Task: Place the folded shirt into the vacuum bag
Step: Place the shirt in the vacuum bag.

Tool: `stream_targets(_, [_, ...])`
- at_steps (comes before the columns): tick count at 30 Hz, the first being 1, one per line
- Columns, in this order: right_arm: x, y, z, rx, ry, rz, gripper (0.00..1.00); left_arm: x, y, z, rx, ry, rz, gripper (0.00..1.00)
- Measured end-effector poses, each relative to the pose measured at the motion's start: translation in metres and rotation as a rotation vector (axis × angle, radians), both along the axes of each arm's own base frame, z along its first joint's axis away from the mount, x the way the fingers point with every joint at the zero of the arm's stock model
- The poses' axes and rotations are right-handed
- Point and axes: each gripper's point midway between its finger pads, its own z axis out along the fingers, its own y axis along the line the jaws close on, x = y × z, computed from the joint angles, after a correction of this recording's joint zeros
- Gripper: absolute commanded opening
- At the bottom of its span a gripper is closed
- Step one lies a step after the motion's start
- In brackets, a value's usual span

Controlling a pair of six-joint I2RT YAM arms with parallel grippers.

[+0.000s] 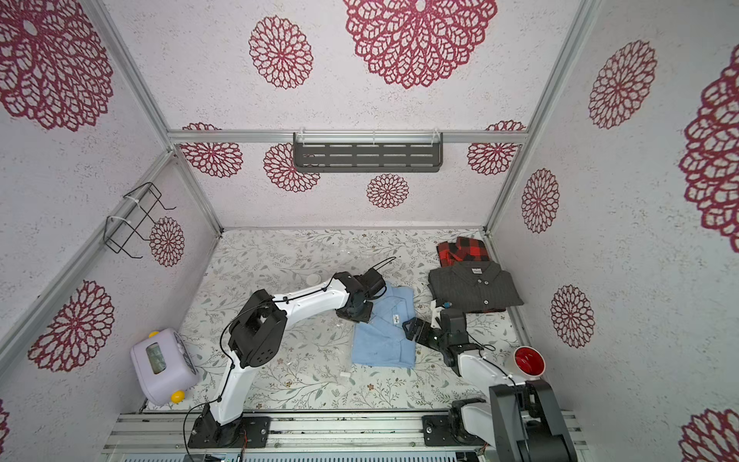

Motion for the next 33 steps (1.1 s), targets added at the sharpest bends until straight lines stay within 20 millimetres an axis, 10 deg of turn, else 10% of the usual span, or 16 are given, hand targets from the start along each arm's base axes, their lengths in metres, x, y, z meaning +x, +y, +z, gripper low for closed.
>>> stream_targets(9, [-0.017,0.020,-0.006,0.036,0.033,0.062,0.59,-0.001,0.001,0.011,0.028,-0.013,0.001,0.00])
stream_targets(17, [-0.025,0.034,-0.007,0.131,0.071,0.085,0.14,-0.001,-0.003,0.029,0.074,-0.049,-0.016,0.00])
stream_targets(33, [-0.017,0.073,0.025,0.365,0.015,0.146,0.05,0.000,-0.001,0.017,0.119,-0.037,-0.019,0.00])
